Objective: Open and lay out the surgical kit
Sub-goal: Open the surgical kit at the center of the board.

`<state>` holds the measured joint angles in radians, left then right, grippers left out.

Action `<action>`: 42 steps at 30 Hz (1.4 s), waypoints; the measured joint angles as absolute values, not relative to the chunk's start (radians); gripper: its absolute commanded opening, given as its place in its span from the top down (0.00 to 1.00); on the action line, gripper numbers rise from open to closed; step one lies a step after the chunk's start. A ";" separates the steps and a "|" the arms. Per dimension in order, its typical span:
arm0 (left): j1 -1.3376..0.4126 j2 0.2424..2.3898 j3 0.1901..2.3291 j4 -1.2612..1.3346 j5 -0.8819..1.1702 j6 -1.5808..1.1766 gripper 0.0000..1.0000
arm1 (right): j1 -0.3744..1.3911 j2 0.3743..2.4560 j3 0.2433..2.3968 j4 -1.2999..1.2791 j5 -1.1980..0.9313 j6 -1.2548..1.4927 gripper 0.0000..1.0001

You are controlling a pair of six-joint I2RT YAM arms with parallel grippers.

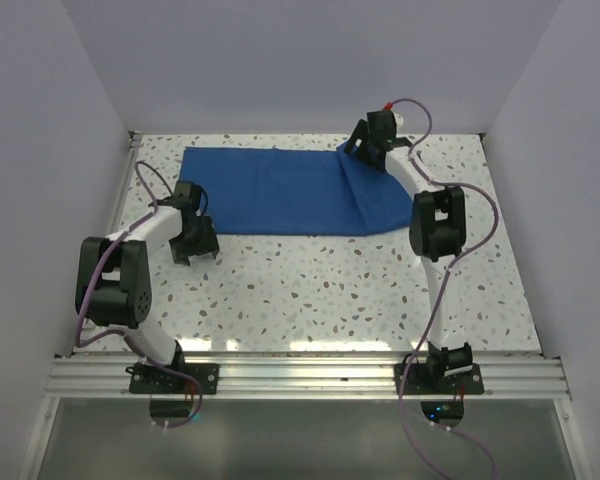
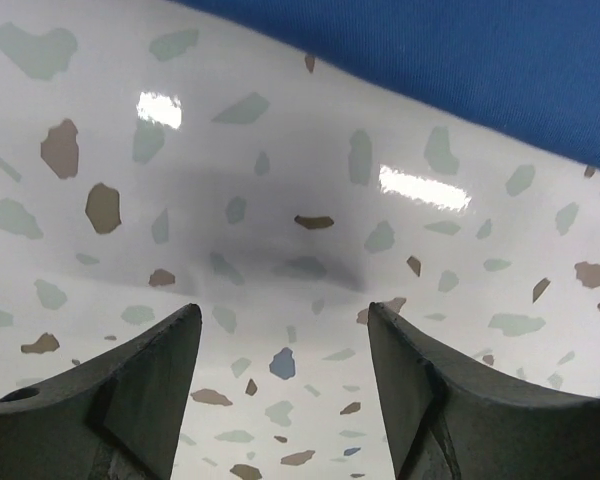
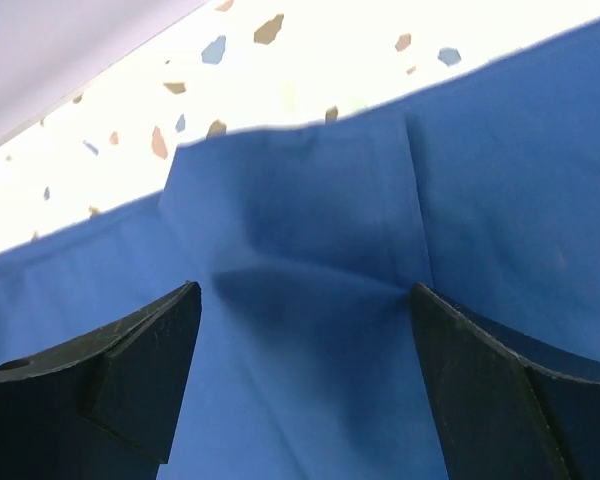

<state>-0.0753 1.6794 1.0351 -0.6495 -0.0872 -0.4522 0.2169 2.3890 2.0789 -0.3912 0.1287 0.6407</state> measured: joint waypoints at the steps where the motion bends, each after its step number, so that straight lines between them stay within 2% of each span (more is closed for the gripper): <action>1: -0.080 1.673 1.028 -0.657 -0.091 -0.453 0.29 | 0.217 2.435 2.133 -0.402 0.138 0.644 0.11; 6: -0.086 1.634 0.999 -0.694 -0.117 -0.455 0.29 | 0.216 2.616 2.385 -0.422 0.167 0.641 0.11; 9: -0.086 1.615 0.996 -0.707 -0.130 -0.462 0.29 | 0.217 2.643 2.436 -0.421 0.185 0.628 0.14; 13: -0.086 1.599 0.987 -0.714 -0.143 -0.472 0.30 | 0.216 2.646 2.449 -0.405 0.201 0.593 0.45; 16: -0.086 1.597 0.975 -0.720 -0.146 -0.480 0.30 | 0.216 2.647 2.451 -0.404 0.204 0.577 0.52; 19: -0.086 1.597 0.968 -0.724 -0.148 -0.487 0.30 | 0.216 2.651 2.452 -0.406 0.207 0.570 0.53; 22: -0.086 1.597 0.968 -0.723 -0.150 -0.487 0.30 | 0.216 2.663 2.453 -0.413 0.203 0.562 0.76; 23: -0.086 1.597 0.968 -0.724 -0.150 -0.487 0.30 | 0.216 2.665 2.452 -0.418 0.197 0.560 0.95; 24: -0.086 1.597 0.968 -0.723 -0.150 -0.487 0.30 | 0.216 2.666 2.449 -0.423 0.192 0.555 1.00; 29: -0.086 1.585 0.966 -0.724 -0.150 -0.487 0.30 | 0.216 2.662 2.428 -0.423 0.191 0.551 1.00; 34: -0.086 1.506 0.966 -0.727 -0.151 -0.486 0.30 | 0.219 2.591 2.310 -0.403 0.193 0.535 1.00; 42: -0.086 1.350 1.028 -0.742 -0.141 -0.467 0.30 | 0.279 2.248 1.976 -0.404 0.233 0.464 1.00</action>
<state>-0.0856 1.3499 1.0279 -0.7422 -0.1410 -0.4667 0.2790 2.2482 1.9759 -0.4042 0.2325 0.4641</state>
